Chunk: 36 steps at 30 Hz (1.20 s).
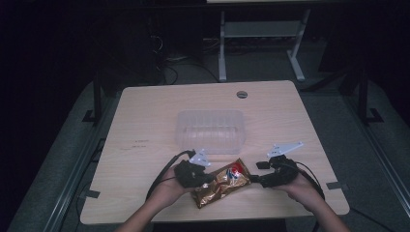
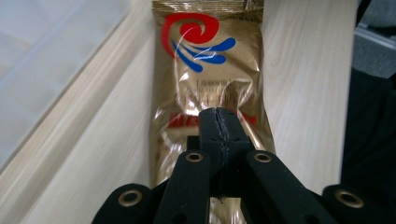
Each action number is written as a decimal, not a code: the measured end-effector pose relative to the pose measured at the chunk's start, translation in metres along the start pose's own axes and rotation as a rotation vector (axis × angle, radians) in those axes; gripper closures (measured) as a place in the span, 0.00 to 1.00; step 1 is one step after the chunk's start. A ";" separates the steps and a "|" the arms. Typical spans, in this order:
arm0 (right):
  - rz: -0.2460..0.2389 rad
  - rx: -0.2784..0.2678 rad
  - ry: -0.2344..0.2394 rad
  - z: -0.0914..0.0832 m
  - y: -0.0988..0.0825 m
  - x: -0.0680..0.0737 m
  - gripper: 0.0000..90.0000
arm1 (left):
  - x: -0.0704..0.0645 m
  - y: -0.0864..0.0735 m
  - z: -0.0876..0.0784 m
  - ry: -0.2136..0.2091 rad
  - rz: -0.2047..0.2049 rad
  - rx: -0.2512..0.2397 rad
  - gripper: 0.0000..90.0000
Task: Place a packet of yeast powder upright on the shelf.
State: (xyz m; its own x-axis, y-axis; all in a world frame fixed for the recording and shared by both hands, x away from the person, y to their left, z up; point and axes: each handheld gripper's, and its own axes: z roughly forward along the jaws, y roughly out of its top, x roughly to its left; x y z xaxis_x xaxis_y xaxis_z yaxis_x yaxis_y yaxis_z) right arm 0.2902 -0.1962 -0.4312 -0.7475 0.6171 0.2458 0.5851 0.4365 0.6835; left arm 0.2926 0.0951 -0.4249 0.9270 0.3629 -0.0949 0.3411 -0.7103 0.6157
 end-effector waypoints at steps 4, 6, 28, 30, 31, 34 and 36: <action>0.000 -0.006 0.002 0.001 -0.001 -0.002 0.38 | -0.003 0.006 0.018 0.006 0.013 0.043 1.00; 0.013 -0.006 0.001 0.001 -0.001 -0.002 0.37 | -0.004 0.006 0.024 0.015 0.027 0.067 1.00; 0.042 0.027 0.076 0.039 0.015 0.001 0.37 | -0.001 0.002 0.033 0.013 0.013 0.073 1.00; 0.055 0.031 0.092 0.046 0.016 0.000 0.37 | -0.002 0.002 0.033 0.013 0.011 0.072 1.00; 0.066 0.049 0.103 0.050 0.016 0.000 0.36 | -0.002 0.002 0.034 0.014 0.005 0.068 1.00; 0.071 0.075 0.128 0.059 0.015 0.001 0.34 | -0.003 0.002 0.034 0.012 -0.001 0.068 1.00; 0.084 0.087 0.147 0.064 0.014 0.002 0.36 | -0.003 0.002 0.034 0.010 -0.004 0.066 1.00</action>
State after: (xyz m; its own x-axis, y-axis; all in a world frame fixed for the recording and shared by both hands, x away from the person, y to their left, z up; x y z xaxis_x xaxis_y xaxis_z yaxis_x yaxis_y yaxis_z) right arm 0.3170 -0.1468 -0.4649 -0.7289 0.5542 0.4021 0.6678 0.4460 0.5959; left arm 0.2959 0.0726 -0.4501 0.9242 0.3715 -0.0891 0.3546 -0.7473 0.5620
